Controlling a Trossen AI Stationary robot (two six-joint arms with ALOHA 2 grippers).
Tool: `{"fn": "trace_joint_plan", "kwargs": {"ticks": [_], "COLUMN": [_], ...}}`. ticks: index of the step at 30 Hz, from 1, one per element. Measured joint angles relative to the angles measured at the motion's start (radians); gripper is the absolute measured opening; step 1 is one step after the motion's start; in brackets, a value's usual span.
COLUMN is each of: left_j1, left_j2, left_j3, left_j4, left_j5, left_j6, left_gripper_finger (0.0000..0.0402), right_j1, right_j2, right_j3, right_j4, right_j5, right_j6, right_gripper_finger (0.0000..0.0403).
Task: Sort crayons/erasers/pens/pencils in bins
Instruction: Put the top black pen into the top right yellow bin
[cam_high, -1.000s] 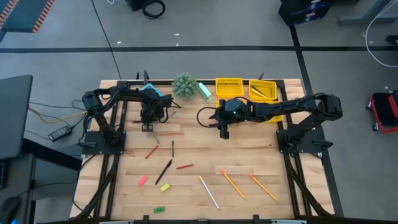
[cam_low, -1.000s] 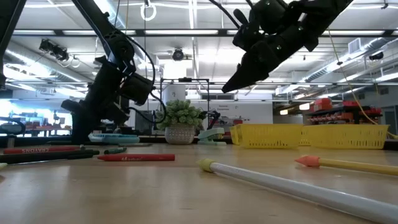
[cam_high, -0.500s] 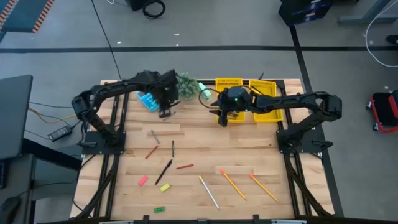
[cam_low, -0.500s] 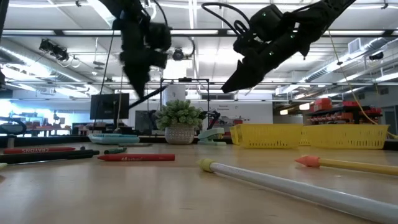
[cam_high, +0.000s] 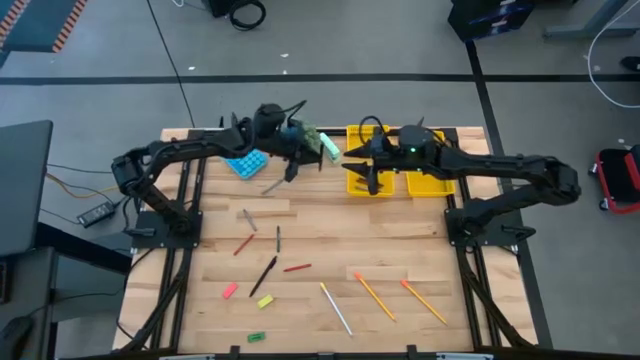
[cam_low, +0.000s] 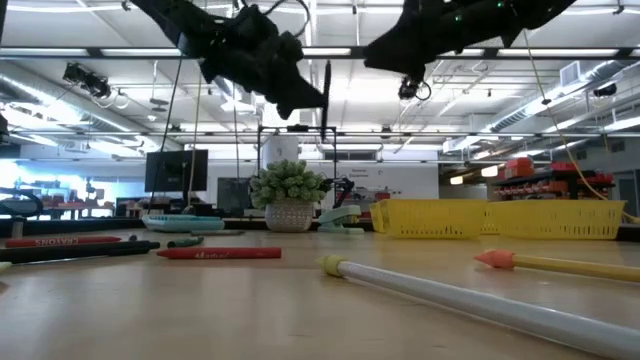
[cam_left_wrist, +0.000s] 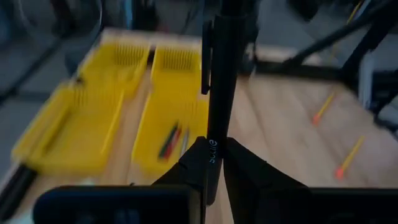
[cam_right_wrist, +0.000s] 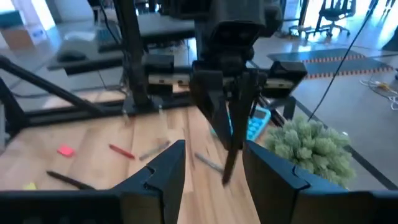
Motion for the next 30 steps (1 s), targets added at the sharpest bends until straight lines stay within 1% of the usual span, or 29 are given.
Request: {"fn": "trace_joint_plan", "kwargs": {"ticks": [4,6,9,15,19,21,25,30], "left_j1": [-0.024,-0.042,-0.066,-0.094,-0.096,-0.095,-0.104,-0.107], "left_j2": [0.001,0.006,0.024,0.029,0.029,0.029,0.029,0.029], "left_j3": [-0.073,-0.102,-0.121,-0.122,-0.122,-0.122,-0.122,-0.122], "left_j4": [0.261,0.360,0.466,0.469,0.469,0.466,0.466,0.465], "left_j5": [0.018,0.018,0.018,-0.002,-0.001,-0.002,-0.002,-0.001], "left_j6": [-0.056,-0.065,-0.071,-0.052,-0.045,-0.041,-0.019,-0.015], "left_gripper_finger": [0.0042,0.0038,0.0040,0.0046,0.0040,0.0040,0.0048,0.0045], "right_j1": [0.015,0.022,0.027,0.053,0.067,0.070,0.070,0.077], "right_j2": [-0.002,0.007,0.037,0.106,0.136,0.142,0.144,0.144], "right_j3": [0.000,0.000,0.000,0.000,0.000,0.000,0.000,0.000], "right_j4": [0.055,0.090,0.137,0.201,0.221,0.230,0.233,0.234], "right_j5": [0.007,0.010,0.038,0.058,0.092,0.113,0.112,0.111], "right_j6": [0.002,0.002,-0.002,-0.057,-0.036,-0.030,-0.036,-0.053], "right_gripper_finger": [0.0166,0.0167,0.0167,0.0167,0.0167,0.0167,0.0165,0.0151]}}
